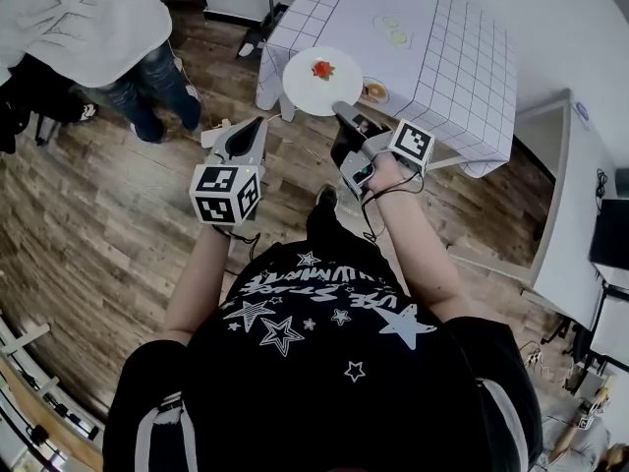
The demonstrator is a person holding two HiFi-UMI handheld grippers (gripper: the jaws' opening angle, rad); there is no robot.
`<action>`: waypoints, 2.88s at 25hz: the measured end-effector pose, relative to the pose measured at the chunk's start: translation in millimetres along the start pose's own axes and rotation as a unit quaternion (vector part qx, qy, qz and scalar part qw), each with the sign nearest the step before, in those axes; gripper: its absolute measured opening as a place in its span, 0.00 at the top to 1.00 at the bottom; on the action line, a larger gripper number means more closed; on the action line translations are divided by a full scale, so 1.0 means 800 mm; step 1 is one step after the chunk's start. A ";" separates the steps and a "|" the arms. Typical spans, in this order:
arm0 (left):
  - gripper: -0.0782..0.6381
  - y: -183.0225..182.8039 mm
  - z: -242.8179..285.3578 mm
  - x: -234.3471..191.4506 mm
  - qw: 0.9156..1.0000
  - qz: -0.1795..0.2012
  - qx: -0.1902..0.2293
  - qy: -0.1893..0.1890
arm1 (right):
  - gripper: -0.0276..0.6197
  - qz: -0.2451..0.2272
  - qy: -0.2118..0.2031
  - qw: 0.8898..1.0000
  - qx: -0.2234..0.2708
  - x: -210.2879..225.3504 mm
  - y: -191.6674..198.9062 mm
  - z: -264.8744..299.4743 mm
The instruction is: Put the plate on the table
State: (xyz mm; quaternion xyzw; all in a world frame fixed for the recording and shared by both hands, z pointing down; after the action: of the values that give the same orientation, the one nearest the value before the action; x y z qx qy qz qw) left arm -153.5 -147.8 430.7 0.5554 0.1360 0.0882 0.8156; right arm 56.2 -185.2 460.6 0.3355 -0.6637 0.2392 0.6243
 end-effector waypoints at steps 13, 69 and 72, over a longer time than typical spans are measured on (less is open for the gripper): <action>0.88 -0.047 0.101 0.030 0.999 0.014 -0.015 -0.042 | 0.92 0.024 -0.011 0.999 -0.027 0.021 -0.118 0.045; 0.88 -0.067 0.311 -0.144 0.997 -0.043 -0.062 0.009 | 0.92 0.060 0.108 0.992 -0.031 0.180 -0.130 0.233; 0.88 -0.067 0.309 -0.144 0.997 -0.040 -0.061 0.010 | 0.92 0.051 0.121 0.991 -0.017 0.179 -0.134 0.230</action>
State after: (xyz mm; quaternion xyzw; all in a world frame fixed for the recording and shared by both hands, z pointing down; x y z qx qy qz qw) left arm -183.5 -419.8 480.4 0.4980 0.1610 0.0693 0.8493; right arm 13.5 -412.8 571.8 0.2595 -0.6030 0.2984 0.6928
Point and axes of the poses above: the fingertips, and each gripper's own axes: z forward along the fingers, x to its right, y out of its underside, the point moved 5 cm from there along -z, backward along the fingers, and after that the axes turned 13 degrees about -y, right-handed, at the moved point
